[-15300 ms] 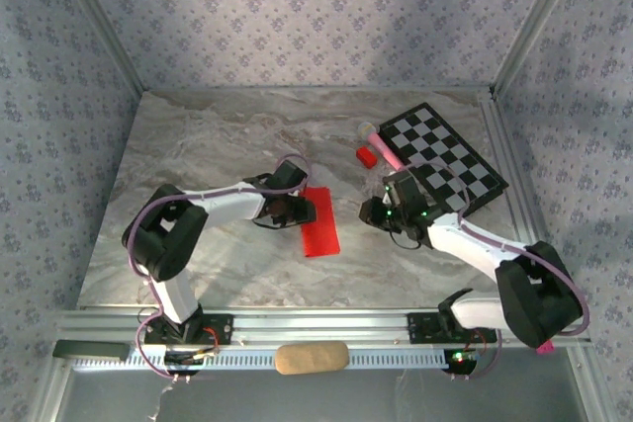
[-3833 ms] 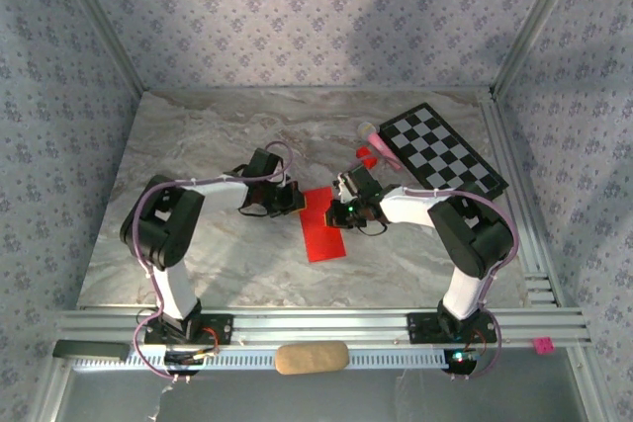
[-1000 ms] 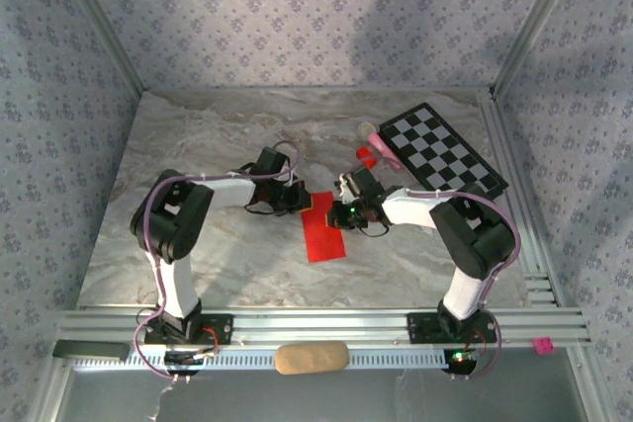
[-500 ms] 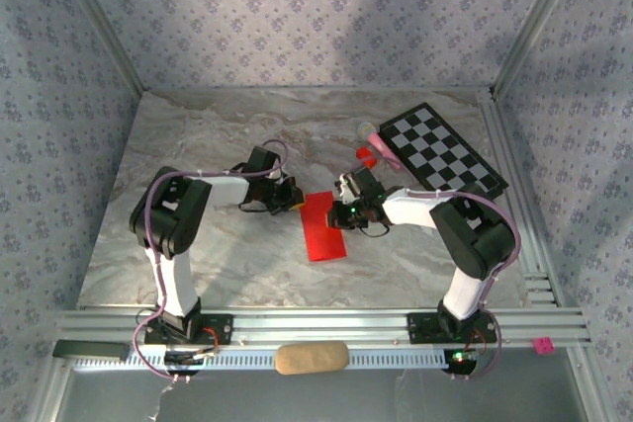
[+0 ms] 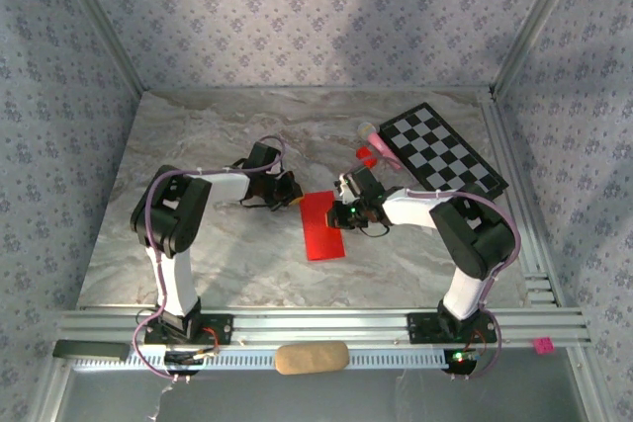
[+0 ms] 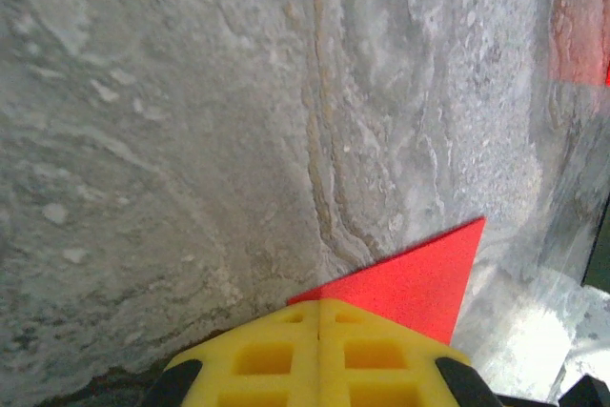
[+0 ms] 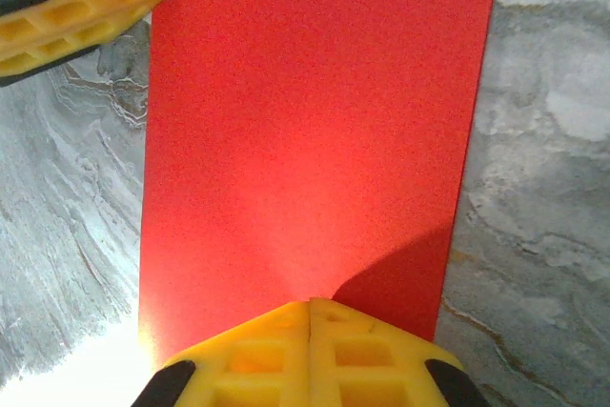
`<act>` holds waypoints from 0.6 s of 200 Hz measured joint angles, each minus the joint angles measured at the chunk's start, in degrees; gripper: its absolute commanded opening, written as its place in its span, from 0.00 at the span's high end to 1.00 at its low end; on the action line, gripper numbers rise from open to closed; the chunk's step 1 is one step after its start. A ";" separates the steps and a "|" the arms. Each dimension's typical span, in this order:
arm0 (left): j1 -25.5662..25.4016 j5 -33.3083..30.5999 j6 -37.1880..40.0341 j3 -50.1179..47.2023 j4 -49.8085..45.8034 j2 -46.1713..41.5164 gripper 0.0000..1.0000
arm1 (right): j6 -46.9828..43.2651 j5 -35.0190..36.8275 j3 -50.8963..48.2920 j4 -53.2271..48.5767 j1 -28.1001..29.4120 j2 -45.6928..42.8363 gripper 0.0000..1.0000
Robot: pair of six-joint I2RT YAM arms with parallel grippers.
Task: Fold a paper plane with a square sheet of paper (pick it up from the middle)
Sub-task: First fold the square sheet of paper in half at the center of the table.
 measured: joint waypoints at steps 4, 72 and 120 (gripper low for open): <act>0.00 -0.33 -0.15 0.11 -0.09 0.02 1.00 | 0.00 0.00 0.00 0.02 0.00 0.00 1.00; 0.15 -2.32 -1.18 1.01 -0.52 0.24 1.00 | -0.11 -0.02 0.00 0.04 -0.04 0.00 1.00; 0.44 -5.05 -0.35 1.01 -1.64 -1.44 1.00 | -0.17 -0.02 0.00 -0.13 -0.11 -0.09 1.00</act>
